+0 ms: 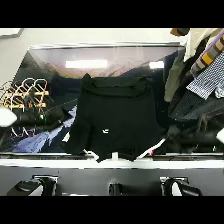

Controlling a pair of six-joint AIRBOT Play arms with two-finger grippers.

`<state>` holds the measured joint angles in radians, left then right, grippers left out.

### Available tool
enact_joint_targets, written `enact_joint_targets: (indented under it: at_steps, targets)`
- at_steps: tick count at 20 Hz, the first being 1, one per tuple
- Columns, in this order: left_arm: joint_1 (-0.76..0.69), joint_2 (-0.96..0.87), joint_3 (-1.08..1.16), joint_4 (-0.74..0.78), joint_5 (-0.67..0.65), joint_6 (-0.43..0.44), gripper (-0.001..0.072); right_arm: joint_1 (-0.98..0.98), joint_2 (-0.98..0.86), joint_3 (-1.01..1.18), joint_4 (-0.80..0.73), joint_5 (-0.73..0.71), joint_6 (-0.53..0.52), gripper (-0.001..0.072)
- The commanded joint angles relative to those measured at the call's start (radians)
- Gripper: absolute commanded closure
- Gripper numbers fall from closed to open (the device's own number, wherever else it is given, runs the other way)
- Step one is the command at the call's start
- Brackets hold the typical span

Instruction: Fold the clothes and pants, and hang the long-sleeved shirts on hangers.

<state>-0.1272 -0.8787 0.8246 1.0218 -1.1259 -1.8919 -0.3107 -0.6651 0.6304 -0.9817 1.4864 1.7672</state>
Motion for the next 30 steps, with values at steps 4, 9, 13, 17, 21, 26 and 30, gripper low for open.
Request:
enact_joint_targets:
  at_steps: [4, 9, 13, 17, 21, 26, 30]
  targets:
    - [-0.217, 0.17, -0.266, -0.066, 0.013, -0.119, -0.0003, -0.002, 0.318, -0.365, 0.111, -0.029, 0.185, 0.0149]
    - [-0.342, 0.134, -0.294, -0.069, 0.029, -0.17, -0.0003, -0.002, 0.315, -0.469, 0.145, -0.136, 0.176, 0.0171]
    - [-0.36, 0.106, -0.294, -0.069, 0.051, -0.206, -0.0003, -0.002, 0.315, -0.511, 0.198, -0.259, 0.165, 0.0184]
    - [-0.36, 0.078, -0.294, -0.069, 0.061, -0.208, -0.0003, -0.002, 0.309, -0.52, 0.205, -0.305, 0.14, 0.0186]
    - [-0.36, 0.048, -0.294, -0.069, 0.061, -0.212, -0.0003, -0.002, 0.222, -0.521, 0.293, -0.335, 0.024, 0.0187]
    - [-0.36, 0.045, -0.294, -0.035, 0.061, -0.222, -0.0003, -0.002, 0.115, -0.521, 0.323, -0.34, -0.068, 0.0223]
    - [-0.36, 0.046, -0.309, -0.035, 0.061, -0.222, -0.0003, 0.134, 0.111, -0.521, 0.338, -0.391, -0.034, 0.0223]
